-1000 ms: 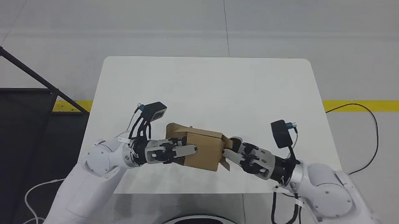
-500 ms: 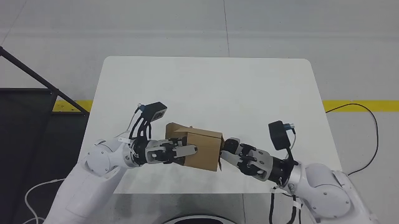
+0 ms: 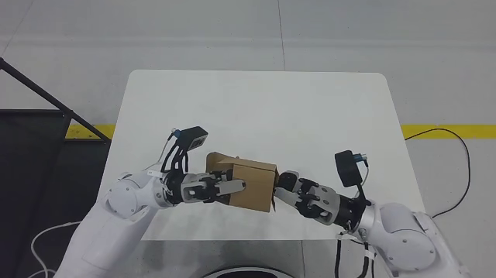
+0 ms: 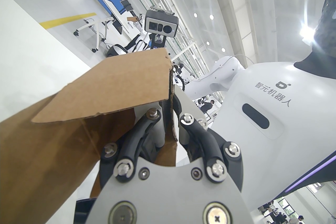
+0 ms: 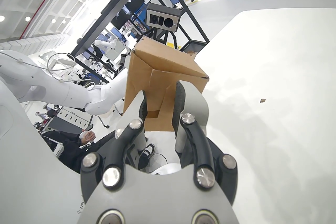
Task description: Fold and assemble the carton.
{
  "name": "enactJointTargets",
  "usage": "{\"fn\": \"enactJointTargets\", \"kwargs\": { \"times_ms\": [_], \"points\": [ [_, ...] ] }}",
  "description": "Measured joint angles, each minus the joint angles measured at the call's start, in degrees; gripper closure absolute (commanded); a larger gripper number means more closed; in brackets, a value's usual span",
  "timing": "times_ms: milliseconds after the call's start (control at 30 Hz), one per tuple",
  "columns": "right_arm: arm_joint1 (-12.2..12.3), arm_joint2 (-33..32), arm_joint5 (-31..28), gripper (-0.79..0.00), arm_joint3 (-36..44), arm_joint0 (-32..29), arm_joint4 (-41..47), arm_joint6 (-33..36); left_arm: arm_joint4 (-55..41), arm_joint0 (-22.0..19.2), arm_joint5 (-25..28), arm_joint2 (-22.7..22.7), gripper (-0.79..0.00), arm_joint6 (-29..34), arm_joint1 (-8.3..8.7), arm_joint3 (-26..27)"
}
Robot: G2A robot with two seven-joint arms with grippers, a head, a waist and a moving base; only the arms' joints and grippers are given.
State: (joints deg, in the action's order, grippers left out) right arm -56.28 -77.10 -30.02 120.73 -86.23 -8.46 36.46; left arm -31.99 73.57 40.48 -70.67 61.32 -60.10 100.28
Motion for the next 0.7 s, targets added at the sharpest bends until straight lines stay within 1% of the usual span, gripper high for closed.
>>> {"fn": "enactJointTargets", "kwargs": {
  "times_ms": [433,533,567,667,700],
  "points": [
    [0.06,0.01,-0.29,-0.274,0.35,-0.12,0.02,0.18,0.20,-0.13,-0.08,0.09,0.000,-0.12,0.03,0.18],
    [0.08,-0.04,-0.06,-0.311,0.41,-0.16,-0.01,0.14,0.16,-0.15,-0.05,0.10,0.000,-0.10,0.04,0.16],
    [0.08,-0.12,-0.03,-0.348,0.41,-0.18,0.05,0.11,0.13,-0.15,-0.05,0.08,0.000,-0.10,0.05,0.18],
    [0.13,-0.50,-0.21,-0.391,0.21,-0.39,0.39,0.04,-0.01,-0.08,0.04,-0.06,0.000,-0.09,0.08,0.27],
    [0.15,-0.65,-0.27,-0.422,0.16,-0.51,0.48,0.00,-0.06,-0.05,0.07,-0.13,0.000,-0.07,0.10,0.29]
  ]
}}
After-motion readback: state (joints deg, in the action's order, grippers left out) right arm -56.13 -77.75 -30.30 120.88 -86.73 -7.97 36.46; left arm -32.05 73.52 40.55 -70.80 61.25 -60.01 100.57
